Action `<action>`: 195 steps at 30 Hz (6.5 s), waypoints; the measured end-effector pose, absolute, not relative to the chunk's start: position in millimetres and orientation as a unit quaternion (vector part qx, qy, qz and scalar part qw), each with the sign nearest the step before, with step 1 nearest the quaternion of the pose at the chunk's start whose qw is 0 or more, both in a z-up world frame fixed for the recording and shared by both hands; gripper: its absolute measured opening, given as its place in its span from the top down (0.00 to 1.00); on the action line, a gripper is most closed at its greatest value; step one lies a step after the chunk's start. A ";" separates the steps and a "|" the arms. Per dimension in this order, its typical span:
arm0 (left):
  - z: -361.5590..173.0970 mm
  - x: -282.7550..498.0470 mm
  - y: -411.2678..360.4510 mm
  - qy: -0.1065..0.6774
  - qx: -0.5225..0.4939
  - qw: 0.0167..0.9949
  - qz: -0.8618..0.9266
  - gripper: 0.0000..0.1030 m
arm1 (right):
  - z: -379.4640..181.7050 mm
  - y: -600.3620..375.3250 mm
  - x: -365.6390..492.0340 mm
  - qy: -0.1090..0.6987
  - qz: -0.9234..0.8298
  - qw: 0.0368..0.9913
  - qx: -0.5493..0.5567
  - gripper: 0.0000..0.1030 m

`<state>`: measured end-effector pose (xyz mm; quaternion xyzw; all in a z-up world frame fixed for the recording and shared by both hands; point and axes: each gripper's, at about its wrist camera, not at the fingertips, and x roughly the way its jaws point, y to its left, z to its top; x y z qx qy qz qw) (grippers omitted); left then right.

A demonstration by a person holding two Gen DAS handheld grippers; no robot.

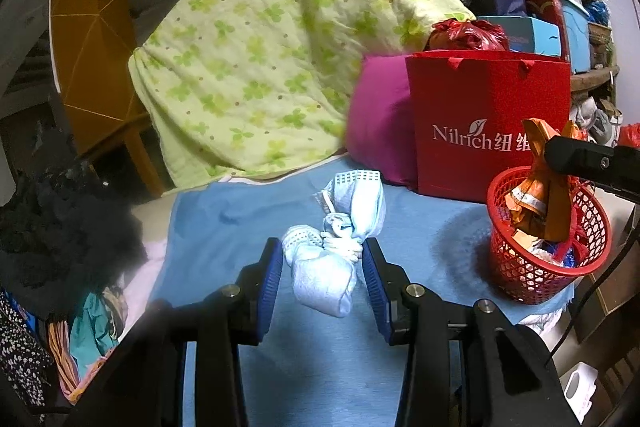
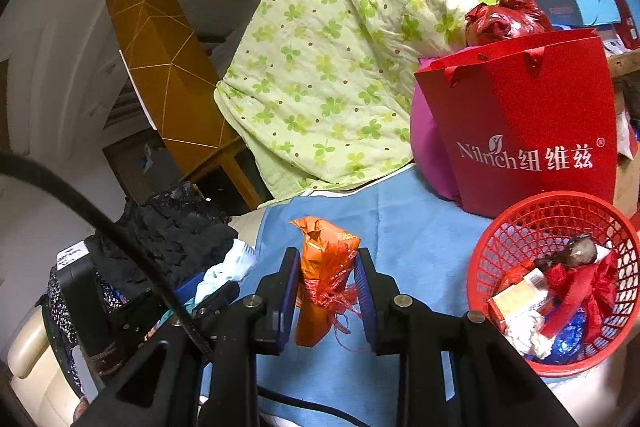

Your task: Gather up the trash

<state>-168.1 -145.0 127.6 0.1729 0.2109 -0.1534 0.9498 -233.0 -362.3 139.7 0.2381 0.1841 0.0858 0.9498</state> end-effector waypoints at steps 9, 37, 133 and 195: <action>128.5 -174.0 -156.2 0.207 0.182 0.947 -0.162 0.59 | 140.6 -372.5 -243.8 0.175 0.076 0.952 0.240 0.71; 122.6 -181.9 -185.4 0.208 0.207 0.939 -0.179 0.59 | 133.7 -404.7 -260.6 0.160 0.053 0.950 0.264 0.71; 107.9 -203.6 -256.6 0.205 0.266 0.910 -0.243 0.59 | 120.9 -465.9 -313.6 0.120 -0.027 0.940 0.318 0.71; 96.4 -200.5 -349.8 0.235 0.262 0.862 -0.365 0.58 | 99.0 -556.4 -358.5 0.080 -0.119 0.914 0.380 0.71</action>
